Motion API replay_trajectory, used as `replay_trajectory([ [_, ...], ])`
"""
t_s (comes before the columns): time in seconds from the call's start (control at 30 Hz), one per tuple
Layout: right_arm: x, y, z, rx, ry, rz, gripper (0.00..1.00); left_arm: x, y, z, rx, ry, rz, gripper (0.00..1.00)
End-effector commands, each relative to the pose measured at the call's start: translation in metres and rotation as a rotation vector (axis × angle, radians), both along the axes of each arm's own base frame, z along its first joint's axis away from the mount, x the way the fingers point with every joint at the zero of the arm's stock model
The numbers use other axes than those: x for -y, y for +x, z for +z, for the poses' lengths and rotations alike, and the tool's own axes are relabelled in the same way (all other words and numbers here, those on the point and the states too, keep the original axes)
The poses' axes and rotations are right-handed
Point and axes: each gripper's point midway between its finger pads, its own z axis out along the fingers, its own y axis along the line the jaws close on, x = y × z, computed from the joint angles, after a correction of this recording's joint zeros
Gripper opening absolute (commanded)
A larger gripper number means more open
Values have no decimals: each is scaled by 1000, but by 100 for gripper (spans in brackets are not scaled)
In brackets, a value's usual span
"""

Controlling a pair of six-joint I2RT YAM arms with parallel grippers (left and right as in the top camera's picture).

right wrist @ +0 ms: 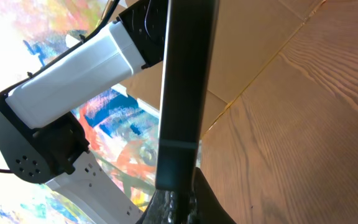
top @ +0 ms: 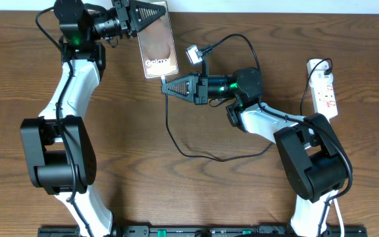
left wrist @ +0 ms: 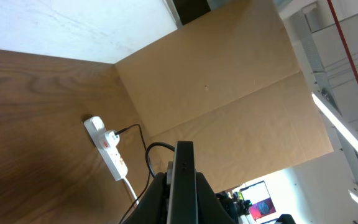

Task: Plug charger to phone and switch on socket
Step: 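Push the plug up into the phone's port with the right gripper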

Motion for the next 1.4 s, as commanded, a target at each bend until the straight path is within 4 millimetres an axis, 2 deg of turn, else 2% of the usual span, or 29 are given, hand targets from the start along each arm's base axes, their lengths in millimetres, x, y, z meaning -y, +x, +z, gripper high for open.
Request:
replay_trajectory([
  [0.0,-4,-1,1,-4,6,-3,1,-1,-2,8,7,-5,3,7],
  [1.37,-4,8,5,-73,25,-49,1,2,-12,5,61,26,-55,7],
])
